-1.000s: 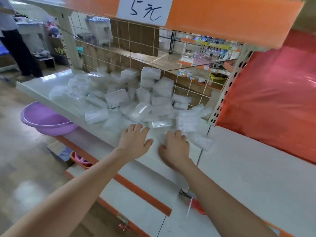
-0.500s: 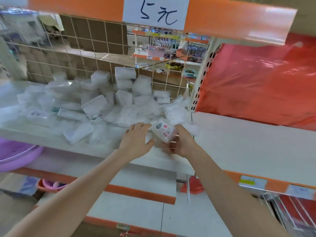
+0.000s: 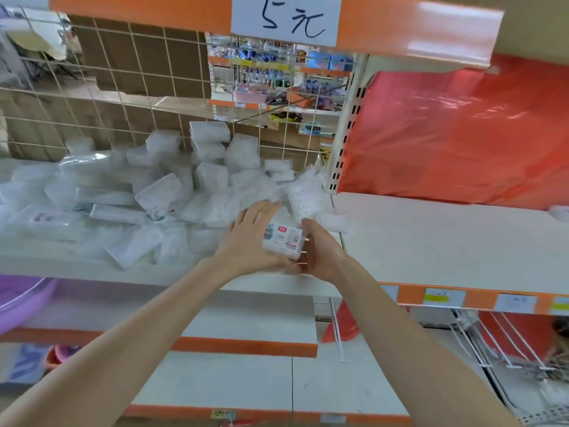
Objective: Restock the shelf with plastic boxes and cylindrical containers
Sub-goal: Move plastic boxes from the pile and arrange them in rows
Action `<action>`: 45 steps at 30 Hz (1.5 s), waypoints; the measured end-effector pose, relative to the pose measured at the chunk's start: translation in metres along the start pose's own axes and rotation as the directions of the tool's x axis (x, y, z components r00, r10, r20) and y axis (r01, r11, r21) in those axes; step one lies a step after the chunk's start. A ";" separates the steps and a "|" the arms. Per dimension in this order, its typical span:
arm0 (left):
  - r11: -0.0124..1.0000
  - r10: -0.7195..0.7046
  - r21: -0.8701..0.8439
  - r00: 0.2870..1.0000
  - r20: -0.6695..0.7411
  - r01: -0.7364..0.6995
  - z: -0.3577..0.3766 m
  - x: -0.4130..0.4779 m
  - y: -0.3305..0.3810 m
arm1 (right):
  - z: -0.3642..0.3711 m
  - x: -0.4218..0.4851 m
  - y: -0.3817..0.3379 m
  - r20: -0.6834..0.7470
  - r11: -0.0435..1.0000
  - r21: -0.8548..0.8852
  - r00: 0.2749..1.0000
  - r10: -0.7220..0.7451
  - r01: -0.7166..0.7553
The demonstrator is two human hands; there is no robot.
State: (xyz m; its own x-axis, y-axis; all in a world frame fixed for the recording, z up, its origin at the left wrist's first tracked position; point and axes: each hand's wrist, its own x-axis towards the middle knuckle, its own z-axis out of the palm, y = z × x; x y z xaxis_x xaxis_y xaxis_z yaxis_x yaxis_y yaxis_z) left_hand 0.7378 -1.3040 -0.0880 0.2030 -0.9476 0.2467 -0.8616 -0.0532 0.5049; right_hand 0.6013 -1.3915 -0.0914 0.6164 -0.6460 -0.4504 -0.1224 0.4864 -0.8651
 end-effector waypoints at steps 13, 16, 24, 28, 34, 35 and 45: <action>0.961 -0.128 0.230 0.984 -0.120 0.153 -0.040 -0.037 -0.053 | 0.029 0.027 -0.003 -0.126 0.606 -0.753 0.849 -0.513 0.255; 0.938 -0.218 0.243 0.966 -0.138 0.246 -0.047 -0.048 -0.066 | 0.027 0.037 -0.004 0.062 0.226 -0.941 0.786 -0.615 0.252; 0.904 -0.306 0.277 0.946 -0.112 0.325 -0.046 -0.055 -0.079 | 0.030 0.058 -0.015 0.261 -0.315 -0.944 0.806 -0.531 0.099; 0.903 -0.320 0.274 0.944 -0.084 0.331 -0.042 -0.052 -0.079 | 0.030 0.066 -0.014 0.281 -0.369 -0.926 0.807 -0.520 0.085; 0.909 -0.314 0.262 0.946 -0.074 0.323 -0.040 -0.049 -0.077 | 0.029 0.074 -0.016 0.331 -0.413 -0.905 0.780 -0.531 0.103; 0.912 -0.312 0.255 0.947 -0.077 0.321 -0.040 -0.049 -0.077 | 0.028 0.074 -0.016 0.334 -0.385 -0.914 0.773 -0.540 0.126; 0.955 -0.230 0.163 0.967 -0.113 0.246 -0.040 -0.039 -0.063 | 0.032 0.050 -0.028 -0.023 0.604 -0.684 0.816 -0.578 0.409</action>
State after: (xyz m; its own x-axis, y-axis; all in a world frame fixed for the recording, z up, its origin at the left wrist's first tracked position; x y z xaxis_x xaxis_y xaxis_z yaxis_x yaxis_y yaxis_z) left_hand 0.8027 -1.2513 -0.0964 0.4468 -0.8682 0.2157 -0.8489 -0.3354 0.4084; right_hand 0.6602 -1.4189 -0.0827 0.5559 -0.8214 0.1277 -0.3544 -0.3731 -0.8574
